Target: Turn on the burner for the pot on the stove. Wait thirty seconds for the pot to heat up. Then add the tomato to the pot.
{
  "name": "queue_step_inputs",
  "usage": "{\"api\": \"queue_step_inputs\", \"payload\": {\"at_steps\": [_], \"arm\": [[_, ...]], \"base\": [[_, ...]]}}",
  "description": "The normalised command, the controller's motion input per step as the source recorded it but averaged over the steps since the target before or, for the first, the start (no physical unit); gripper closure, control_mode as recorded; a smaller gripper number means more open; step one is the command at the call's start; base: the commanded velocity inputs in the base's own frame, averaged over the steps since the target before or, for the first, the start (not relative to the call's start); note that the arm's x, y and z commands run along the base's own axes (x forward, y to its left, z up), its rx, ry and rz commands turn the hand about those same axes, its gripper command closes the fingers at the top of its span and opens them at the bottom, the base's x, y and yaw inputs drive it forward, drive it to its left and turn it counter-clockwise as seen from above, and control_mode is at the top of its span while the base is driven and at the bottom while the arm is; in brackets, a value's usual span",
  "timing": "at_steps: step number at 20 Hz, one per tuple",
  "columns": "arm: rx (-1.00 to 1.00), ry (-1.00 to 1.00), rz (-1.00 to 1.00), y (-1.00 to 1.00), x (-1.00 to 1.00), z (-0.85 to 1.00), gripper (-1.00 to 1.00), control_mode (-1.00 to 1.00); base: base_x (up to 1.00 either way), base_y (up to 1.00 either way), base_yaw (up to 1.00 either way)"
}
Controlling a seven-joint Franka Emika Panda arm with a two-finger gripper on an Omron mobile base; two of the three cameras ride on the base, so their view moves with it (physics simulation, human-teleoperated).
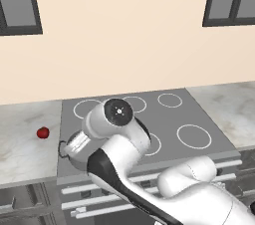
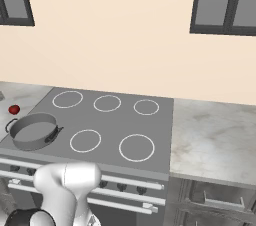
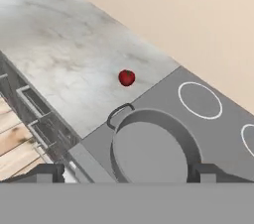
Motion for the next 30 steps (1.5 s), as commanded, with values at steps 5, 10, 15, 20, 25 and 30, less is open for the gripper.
{"api": "queue_step_inputs", "payload": {"at_steps": [5, 10, 15, 20, 25, 30], "arm": [[-0.06, 0.47, 0.00, 0.22, 0.44, 0.00, -1.00, -1.00], [-0.07, 0.23, 0.00, 0.12, 0.22, 0.00, -1.00, -1.00], [-0.01, 0.01, 0.00, 0.00, 0.00, 0.00, -1.00, -1.00], [0.00, 0.00, 0.00, 0.00, 0.00, -0.02, -1.00, -1.00], [-0.01, 0.05, 0.00, 0.03, 0.07, -0.11, -1.00, -1.00], [-0.01, 0.11, 0.00, 0.15, 0.15, -0.10, -1.00, -1.00]], "base": [[0.00, 0.00, 0.00], [0.00, 0.00, 0.00], [0.00, 0.00, 0.00], [0.00, 0.00, 0.00], [0.00, 0.00, 0.00], [0.00, 0.00, 0.00]]}}
